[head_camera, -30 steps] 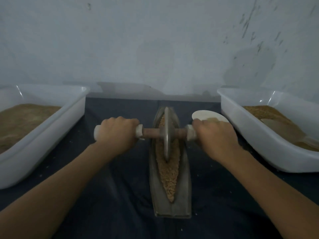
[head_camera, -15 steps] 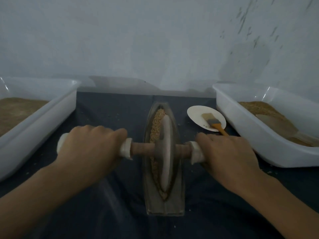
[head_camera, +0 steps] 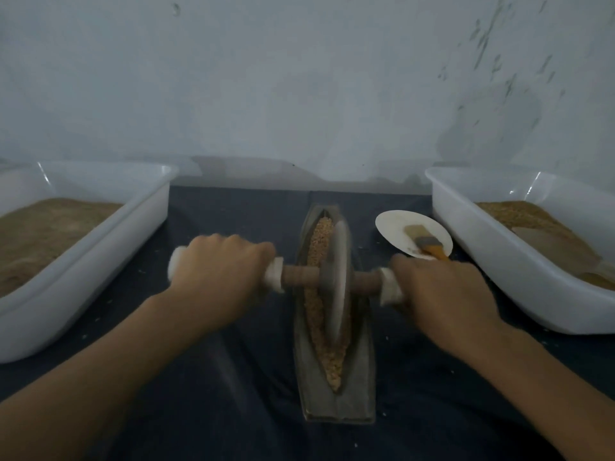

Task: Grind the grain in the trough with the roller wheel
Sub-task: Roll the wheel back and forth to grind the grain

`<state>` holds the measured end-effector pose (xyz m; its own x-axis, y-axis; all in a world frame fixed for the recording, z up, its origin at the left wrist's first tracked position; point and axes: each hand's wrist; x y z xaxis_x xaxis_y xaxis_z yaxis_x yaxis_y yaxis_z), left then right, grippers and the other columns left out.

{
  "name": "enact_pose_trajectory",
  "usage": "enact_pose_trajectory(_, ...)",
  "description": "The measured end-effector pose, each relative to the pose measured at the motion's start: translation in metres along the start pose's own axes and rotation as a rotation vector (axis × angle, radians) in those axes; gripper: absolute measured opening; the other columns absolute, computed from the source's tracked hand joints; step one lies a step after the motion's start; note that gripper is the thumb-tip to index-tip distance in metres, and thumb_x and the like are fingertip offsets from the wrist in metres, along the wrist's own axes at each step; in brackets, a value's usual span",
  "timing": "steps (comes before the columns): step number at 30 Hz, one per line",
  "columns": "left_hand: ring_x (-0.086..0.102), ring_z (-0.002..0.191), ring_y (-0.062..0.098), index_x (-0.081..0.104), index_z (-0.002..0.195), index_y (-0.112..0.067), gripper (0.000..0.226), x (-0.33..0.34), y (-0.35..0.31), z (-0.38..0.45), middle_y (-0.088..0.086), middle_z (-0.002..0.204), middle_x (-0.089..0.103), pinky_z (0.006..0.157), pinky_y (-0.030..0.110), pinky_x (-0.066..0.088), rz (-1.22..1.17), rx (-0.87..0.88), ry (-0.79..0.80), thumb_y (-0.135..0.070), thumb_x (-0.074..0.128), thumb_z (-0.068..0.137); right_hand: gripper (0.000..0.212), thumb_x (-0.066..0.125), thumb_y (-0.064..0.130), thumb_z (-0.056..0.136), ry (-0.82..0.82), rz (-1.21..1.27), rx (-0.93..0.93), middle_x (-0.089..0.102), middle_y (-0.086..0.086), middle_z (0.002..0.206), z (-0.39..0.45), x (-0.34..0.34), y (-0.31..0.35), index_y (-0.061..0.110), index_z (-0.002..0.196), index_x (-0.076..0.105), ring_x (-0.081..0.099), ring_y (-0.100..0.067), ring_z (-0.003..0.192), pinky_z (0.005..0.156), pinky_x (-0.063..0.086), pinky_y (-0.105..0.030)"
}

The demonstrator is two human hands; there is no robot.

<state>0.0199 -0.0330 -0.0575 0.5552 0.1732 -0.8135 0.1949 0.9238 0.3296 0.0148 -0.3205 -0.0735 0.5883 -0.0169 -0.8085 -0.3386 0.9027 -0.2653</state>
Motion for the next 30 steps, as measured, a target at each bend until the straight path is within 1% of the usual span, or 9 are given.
enact_pose_trajectory(4,0.042,0.033,0.021,0.029,0.063,-0.027,0.057,-0.016,0.004,-0.023,-0.009,0.045,0.04,0.05,0.019,0.008,-0.048,0.115,-0.152,-0.028,0.084,0.048,0.06,0.091,0.025,0.039,0.061,0.058,-0.022,0.045,0.008,0.051,-0.024,-0.02,0.006,0.027,0.069,0.039,0.037,-0.012,0.036,0.035,0.027,-0.022)
enact_pose_trajectory(7,0.051,0.044,0.023,0.032,0.066,-0.028,0.045,-0.002,-0.001,-0.001,-0.007,0.051,0.047,0.048,0.023,0.012,0.02,0.063,-0.092,-0.035,0.076,0.063,0.054,0.088,0.033,0.052,0.161,-0.061,0.046,0.041,0.01,0.05,-0.004,-0.009,0.006,0.028,0.071,0.038,0.038,-0.013,0.039,0.04,0.016,-0.02)
enact_pose_trajectory(9,0.059,0.062,0.024,0.038,0.072,-0.029,0.027,0.018,-0.001,0.022,-0.005,0.068,0.059,0.052,0.028,0.025,-0.02,-0.039,-0.026,-0.041,0.062,0.079,0.044,0.088,0.031,0.053,0.095,-0.109,0.08,0.049,0.005,0.052,0.018,0.01,-0.001,0.023,0.072,0.049,0.048,-0.02,0.042,0.045,0.012,-0.019)
enact_pose_trajectory(13,0.06,0.075,0.032,0.041,0.071,-0.028,0.022,0.043,0.005,0.048,0.002,0.081,0.063,0.061,0.032,0.035,-0.2,-0.14,0.043,-0.041,0.054,0.084,0.026,0.074,0.02,0.073,0.034,-0.193,0.055,0.058,-0.006,0.067,0.063,0.024,-0.005,0.014,0.082,0.051,0.057,-0.03,0.056,0.046,0.031,-0.029)
enact_pose_trajectory(18,0.054,0.065,0.025,0.041,0.071,-0.028,0.025,0.026,0.004,0.018,-0.006,0.068,0.051,0.06,0.031,0.035,-0.195,-0.14,0.101,-0.046,0.053,0.084,0.023,0.069,0.02,0.077,0.082,-0.162,0.018,0.061,-0.004,0.077,0.042,-0.001,0.005,0.016,0.088,0.05,0.06,-0.028,0.066,0.053,0.041,-0.032)
enact_pose_trajectory(20,0.054,0.057,0.022,0.039,0.07,-0.029,0.026,0.01,0.005,-0.01,-0.008,0.059,0.044,0.054,0.029,0.032,-0.14,-0.049,0.06,-0.048,0.054,0.079,0.035,0.082,0.017,0.059,0.054,-0.153,-0.012,0.059,-0.002,0.064,0.013,-0.019,0.012,0.017,0.079,0.053,0.054,-0.024,0.052,0.044,0.025,-0.023)
enact_pose_trajectory(23,0.048,0.038,0.024,0.039,0.062,-0.026,0.027,-0.009,0.008,-0.035,-0.007,0.048,0.043,0.045,0.023,0.019,-0.124,0.086,-0.125,-0.041,0.06,0.067,0.051,0.088,0.01,0.035,0.021,-0.067,-0.018,0.045,0.0,0.048,-0.013,-0.04,0.014,0.018,0.065,0.047,0.03,-0.017,0.035,0.048,0.003,-0.016)
enact_pose_trajectory(26,0.044,0.033,0.023,0.041,0.058,-0.026,0.032,-0.006,0.007,-0.026,-0.008,0.045,0.044,0.048,0.019,0.011,-0.1,0.084,-0.129,-0.037,0.071,0.061,0.052,0.091,0.018,0.038,0.103,-0.024,-0.001,0.047,0.001,0.048,-0.014,-0.03,0.01,0.018,0.067,0.048,0.038,-0.018,0.034,0.041,0.015,-0.017)
enact_pose_trajectory(30,0.048,0.051,0.023,0.037,0.066,-0.028,0.032,0.025,0.003,0.022,-0.008,0.059,0.048,0.051,0.029,0.027,-0.072,-0.034,-0.024,-0.039,0.065,0.075,0.038,0.083,0.027,0.061,0.058,-0.095,0.023,0.056,-0.001,0.06,0.023,0.011,-0.004,0.019,0.076,0.048,0.053,-0.025,0.048,0.043,0.028,-0.026)
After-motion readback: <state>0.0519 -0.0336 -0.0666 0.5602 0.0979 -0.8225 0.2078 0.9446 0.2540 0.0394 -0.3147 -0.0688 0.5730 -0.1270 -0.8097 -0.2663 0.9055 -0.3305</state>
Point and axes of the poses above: each hand's wrist, its own z-axis towards the middle knuckle, its own x-axis out of the palm, y = z × x
